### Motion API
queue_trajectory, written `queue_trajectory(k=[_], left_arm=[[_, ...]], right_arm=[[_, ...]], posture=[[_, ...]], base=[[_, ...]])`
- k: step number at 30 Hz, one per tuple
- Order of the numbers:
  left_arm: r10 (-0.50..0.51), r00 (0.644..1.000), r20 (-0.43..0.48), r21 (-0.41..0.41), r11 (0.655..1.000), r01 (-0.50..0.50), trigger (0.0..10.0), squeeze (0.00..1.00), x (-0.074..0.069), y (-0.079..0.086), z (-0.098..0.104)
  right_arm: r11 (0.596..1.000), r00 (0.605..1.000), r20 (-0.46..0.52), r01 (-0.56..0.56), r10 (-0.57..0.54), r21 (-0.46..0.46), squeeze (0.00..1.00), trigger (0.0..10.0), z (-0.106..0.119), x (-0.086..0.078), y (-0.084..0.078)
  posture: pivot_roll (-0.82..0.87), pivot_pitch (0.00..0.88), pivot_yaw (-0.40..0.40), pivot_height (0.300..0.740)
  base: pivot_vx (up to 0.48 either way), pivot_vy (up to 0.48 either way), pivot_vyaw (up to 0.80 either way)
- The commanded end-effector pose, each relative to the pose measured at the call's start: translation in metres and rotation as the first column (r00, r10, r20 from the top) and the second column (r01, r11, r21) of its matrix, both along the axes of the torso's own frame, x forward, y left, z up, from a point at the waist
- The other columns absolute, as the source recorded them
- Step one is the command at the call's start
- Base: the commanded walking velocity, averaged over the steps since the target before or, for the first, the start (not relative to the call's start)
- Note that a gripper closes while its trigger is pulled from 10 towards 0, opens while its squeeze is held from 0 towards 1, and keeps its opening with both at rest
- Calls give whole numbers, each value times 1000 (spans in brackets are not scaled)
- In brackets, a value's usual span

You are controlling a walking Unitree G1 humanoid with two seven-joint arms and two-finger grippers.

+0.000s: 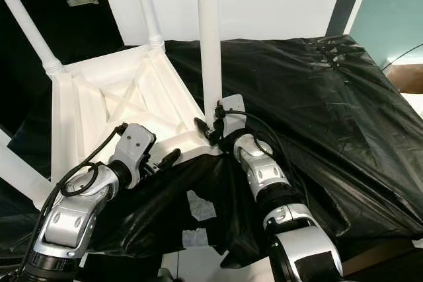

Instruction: Building children table

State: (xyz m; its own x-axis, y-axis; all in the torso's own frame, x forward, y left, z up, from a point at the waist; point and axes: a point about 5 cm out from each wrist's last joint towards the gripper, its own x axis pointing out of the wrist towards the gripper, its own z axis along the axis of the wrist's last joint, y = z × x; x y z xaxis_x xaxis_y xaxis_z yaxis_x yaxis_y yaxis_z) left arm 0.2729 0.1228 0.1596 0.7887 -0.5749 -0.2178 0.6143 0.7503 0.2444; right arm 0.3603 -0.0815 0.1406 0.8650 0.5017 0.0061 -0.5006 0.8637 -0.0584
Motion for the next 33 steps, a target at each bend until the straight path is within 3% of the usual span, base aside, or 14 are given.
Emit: queue_trajectory(k=[1, 6, 17, 27, 29, 32, 33], left_arm=[[107, 994, 35, -5, 994, -107, 10000, 0, 4, 7, 2], [58, 997, 42, -78, 995, -54, 10000, 0, -1, 5, 15], [96, 992, 80, -97, 991, -88, 10000, 0, 3, 0, 19], [117, 989, 89, -124, 987, -105, 10000, 0, 2, -4, 21], [138, 985, 106, -213, 971, -113, 10000, 0, -1, -4, 39], [168, 976, 137, -254, 959, -129, 10000, 0, -3, -3, 55], [174, 974, 142, -318, 940, -121, 10000, 0, -6, -3, 69]], right_arm=[[999, 999, -39, 30, -30, 11, 0, 10000, -7, -1, -2], [998, 998, -28, 58, -57, 23, 0, 10000, -2, 3, -1], [992, 992, 2, 122, -122, -20, 0, 10000, 6, 12, -23], [992, 992, 4, 124, -124, -29, 0, 10000, 4, 11, -24], [991, 991, 3, 132, -132, -26, 0, 10000, 4, 12, -26], [991, 991, 5, 133, -133, -25, 0, 10000, 5, 12, -27], [991, 991, 8, 132, -132, -25, 0, 10000, 7, 12, -27]], posture=[[114, 0, 50, 740], [123, 10, 49, 740], [178, 15, -39, 740], [174, 9, -41, 740], [167, 12, -37, 740], [154, 19, -29, 740], [153, 22, -28, 740]], base=[[0, 0, 0], [0, 0, 0], [0, 0, 0], [0, 0, 0], [0, 0, 0], [0, 0, 0], [0, 0, 0]])
